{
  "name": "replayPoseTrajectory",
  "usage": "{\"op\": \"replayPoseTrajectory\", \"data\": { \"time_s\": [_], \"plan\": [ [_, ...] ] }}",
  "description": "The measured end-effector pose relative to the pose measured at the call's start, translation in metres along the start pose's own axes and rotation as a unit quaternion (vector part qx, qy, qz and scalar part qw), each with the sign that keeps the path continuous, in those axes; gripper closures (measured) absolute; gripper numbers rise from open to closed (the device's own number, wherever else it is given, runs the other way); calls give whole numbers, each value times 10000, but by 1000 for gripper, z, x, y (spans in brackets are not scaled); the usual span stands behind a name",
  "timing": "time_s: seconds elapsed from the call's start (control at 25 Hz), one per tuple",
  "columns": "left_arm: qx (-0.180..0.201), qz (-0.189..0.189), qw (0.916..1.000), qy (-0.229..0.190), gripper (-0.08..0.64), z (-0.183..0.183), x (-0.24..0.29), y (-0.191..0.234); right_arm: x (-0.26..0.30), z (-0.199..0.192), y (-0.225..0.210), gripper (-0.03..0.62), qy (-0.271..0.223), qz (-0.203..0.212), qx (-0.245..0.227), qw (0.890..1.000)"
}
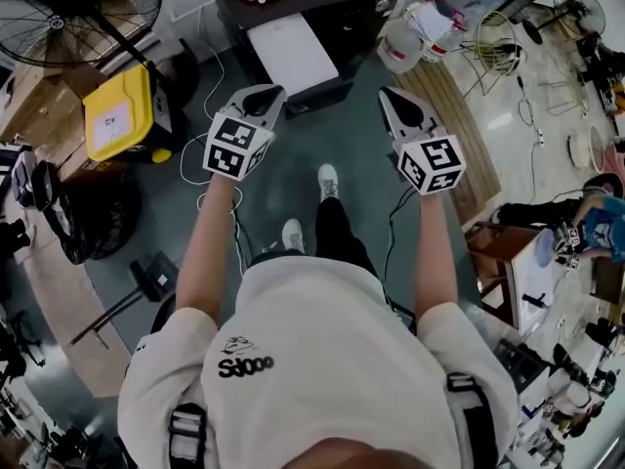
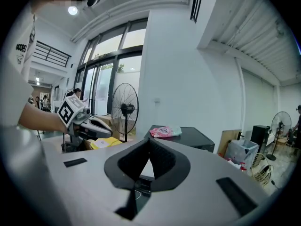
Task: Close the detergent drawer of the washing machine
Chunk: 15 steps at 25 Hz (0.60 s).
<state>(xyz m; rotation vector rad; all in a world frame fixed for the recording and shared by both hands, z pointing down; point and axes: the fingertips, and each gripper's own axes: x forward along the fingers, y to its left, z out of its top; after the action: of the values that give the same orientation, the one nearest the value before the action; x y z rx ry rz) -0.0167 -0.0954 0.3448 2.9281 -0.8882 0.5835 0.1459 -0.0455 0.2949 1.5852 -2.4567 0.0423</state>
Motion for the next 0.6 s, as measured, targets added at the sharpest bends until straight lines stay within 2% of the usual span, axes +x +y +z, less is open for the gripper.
{"op": "replayPoseTrajectory", "data": {
  "time_s": [0.2, 0.36, 0.48, 0.6],
  "plan": [
    [-189, 44, 9997, 143, 541, -26, 25, 6, 30, -32, -23, 594, 244, 8, -48, 9997],
    [-363, 198, 9983, 422, 540, -60, 46, 19, 59, -66, -29, 589, 406, 188, 103, 9989],
    [-593, 304, 9958, 632, 488, -87, 61, 29, 80, -95, -33, 554, 586, 341, 252, 9974],
    [-746, 247, 9936, 812, 450, -112, 76, 28, 97, -128, -39, 524, 845, 510, 351, 9945]
  ]
}}
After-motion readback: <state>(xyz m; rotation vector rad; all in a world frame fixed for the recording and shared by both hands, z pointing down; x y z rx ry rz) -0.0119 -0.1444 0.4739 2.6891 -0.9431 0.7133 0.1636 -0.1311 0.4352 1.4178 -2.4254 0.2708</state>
